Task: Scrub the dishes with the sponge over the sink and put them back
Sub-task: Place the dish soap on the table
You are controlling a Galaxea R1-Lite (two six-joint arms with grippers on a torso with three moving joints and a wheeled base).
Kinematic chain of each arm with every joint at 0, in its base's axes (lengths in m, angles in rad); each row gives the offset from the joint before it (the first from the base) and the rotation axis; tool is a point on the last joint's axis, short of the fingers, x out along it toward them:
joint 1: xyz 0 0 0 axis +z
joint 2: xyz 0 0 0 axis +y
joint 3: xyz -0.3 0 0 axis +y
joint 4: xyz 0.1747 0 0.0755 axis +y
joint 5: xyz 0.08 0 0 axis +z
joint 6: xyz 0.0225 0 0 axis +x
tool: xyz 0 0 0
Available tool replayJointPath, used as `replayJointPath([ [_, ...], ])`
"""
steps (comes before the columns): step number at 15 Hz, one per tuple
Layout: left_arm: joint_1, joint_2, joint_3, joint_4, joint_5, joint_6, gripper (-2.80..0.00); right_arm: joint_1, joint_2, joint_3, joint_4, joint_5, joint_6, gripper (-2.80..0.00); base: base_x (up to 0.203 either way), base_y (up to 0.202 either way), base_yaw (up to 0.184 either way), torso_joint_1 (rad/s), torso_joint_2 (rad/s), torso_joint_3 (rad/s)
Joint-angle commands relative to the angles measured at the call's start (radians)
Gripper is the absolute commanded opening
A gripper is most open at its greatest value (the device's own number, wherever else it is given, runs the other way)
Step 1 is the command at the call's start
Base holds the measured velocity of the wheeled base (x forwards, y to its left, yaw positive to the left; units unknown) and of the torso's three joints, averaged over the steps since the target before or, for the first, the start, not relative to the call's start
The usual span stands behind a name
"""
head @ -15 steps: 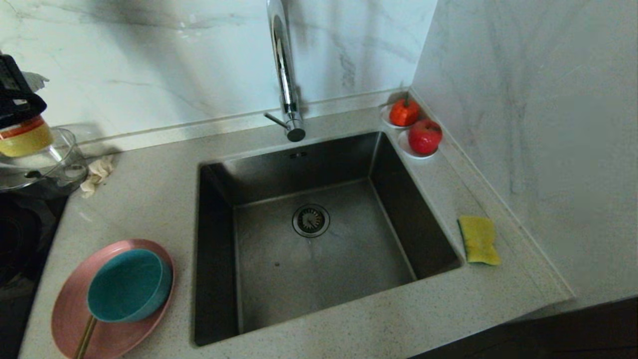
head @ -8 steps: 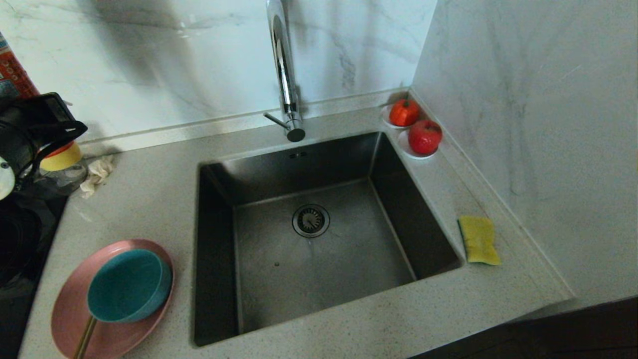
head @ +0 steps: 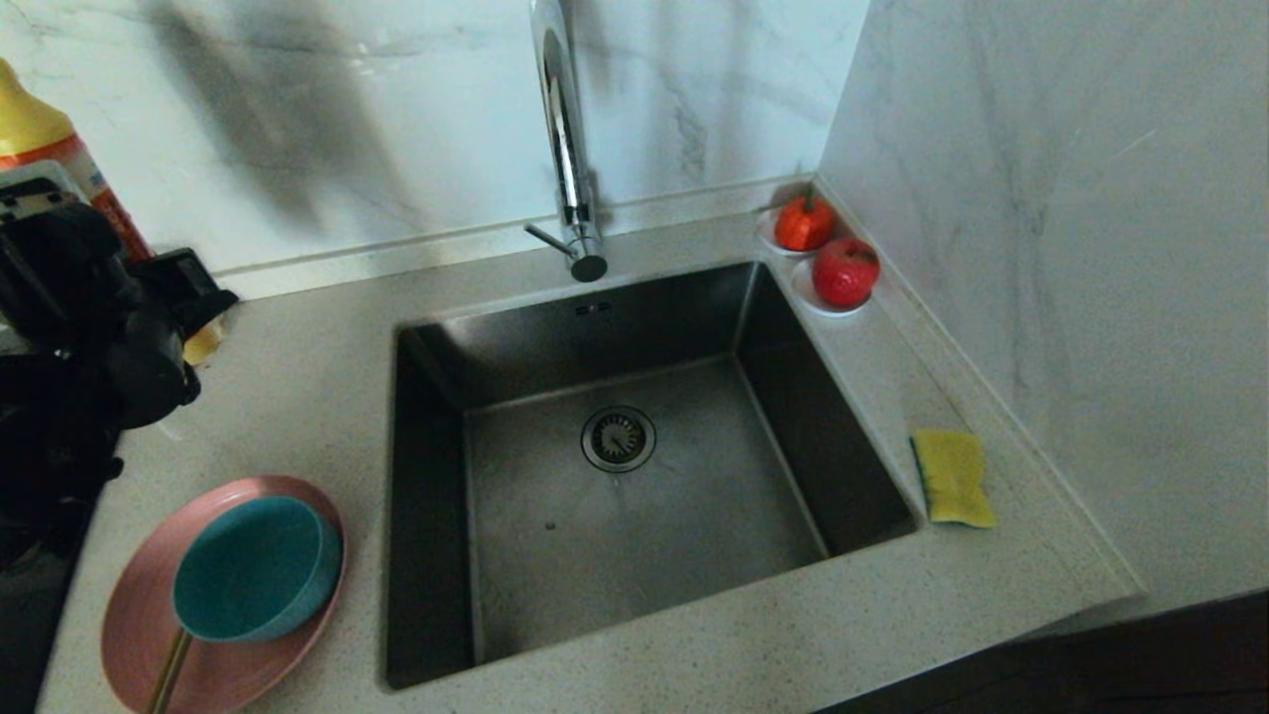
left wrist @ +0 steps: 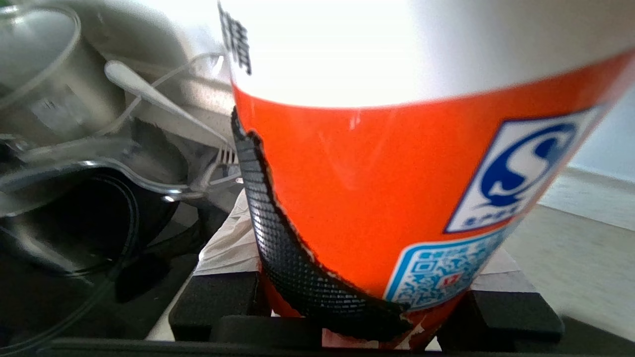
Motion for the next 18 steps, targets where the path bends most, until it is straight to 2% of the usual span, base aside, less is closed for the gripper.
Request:
replayJointPath([
  [1,0.017,0.113,0.008,-0.087,0.012,0.001,-2.80,-0.001,0.000,0.000,0.000,0.000,0.000,-2.80,0.000,0.000,0.000,0.000,0.00,0.000],
  [9,0.057,0.247,0.009,-0.156,0.036,-0.046,-2.80,0.000,0.000,0.000,0.000,0.000,0.000,-2.80,0.000,0.000,0.000,0.000,0.00,0.000],
  [11,0.063,0.283,-0.017,-0.195,0.036,-0.045,-2.80,0.000,0.000,0.000,0.000,0.000,0.000,-2.80,0.000,0.000,0.000,0.000,0.00,0.000],
  [18,0.063,0.394,-0.136,-0.200,0.054,-0.046,-2.80,0.000,0.000,0.000,0.000,0.000,0.000,-2.80,0.000,0.000,0.000,0.000,0.00,0.000],
])
